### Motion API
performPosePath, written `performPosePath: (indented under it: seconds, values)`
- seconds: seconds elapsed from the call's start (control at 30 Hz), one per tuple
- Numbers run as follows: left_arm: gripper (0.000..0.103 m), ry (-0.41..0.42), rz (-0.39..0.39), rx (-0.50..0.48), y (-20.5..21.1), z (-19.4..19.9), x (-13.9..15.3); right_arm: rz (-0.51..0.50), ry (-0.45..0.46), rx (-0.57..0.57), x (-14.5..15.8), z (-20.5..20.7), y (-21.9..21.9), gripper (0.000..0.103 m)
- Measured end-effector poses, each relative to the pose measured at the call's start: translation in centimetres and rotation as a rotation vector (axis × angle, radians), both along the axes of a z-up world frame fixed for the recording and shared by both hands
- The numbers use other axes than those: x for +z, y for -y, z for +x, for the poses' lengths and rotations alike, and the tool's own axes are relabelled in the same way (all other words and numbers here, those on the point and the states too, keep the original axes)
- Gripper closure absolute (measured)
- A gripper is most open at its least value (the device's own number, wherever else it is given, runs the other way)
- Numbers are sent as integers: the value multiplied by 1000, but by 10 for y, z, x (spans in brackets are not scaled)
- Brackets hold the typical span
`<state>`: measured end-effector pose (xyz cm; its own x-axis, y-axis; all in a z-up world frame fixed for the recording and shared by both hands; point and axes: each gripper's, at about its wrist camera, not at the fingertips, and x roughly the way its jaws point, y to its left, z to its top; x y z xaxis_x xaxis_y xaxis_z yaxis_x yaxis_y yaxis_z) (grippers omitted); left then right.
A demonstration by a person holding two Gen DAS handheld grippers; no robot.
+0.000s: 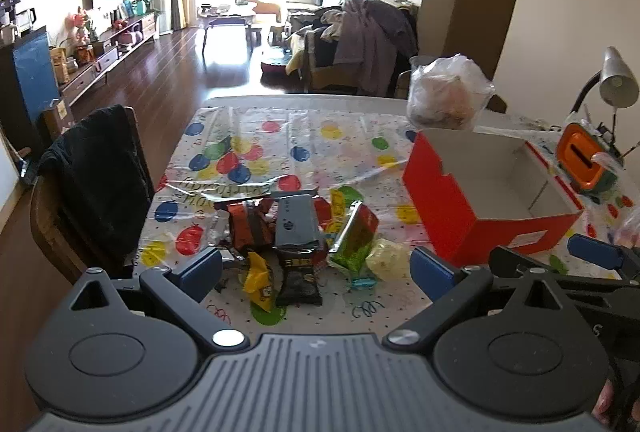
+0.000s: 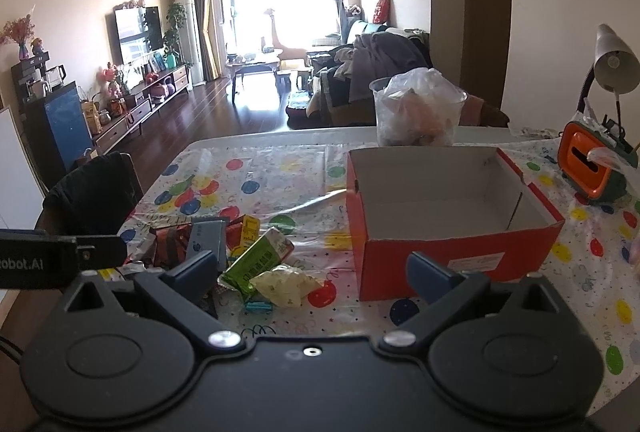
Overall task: Organize snacks
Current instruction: 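Move both tools toward the snack pile beside the red box, then grasp the yellow candy packet with left tool while right tool grasps cream bag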
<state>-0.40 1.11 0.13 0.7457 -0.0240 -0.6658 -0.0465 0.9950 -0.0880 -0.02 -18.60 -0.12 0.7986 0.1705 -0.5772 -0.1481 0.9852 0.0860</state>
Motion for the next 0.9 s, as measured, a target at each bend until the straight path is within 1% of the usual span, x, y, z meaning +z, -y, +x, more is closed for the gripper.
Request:
performPosePath:
  seconds: [0.17,0.37,0.47,0.6,0.77,0.83,0.9]
  values:
    - [2,-23,14,15,-6,14,-7,22,-48,23,-12,22,-4,2]
    - [2,-90,-22,36,-24,33,-28,41,-139,59,-35,53,-12,2]
    - [2,-122,-36,49,-34,43,-42,47,-188,74,-49,68,-15,4]
    - [3,-175,-50,64,-43,54,-60,61,-274,93,-71,90,-19,10]
    - [4,-196,-65,55,-49,69,-78,98,-352,62,-89,115,-23,12]
    - [8,-211,-68,54,-50,77,-85,92,-361,44,-93,120,-25,12]
    - [10,-222,-69,55,-52,84,-92,93,-392,36,-100,128,-27,16]
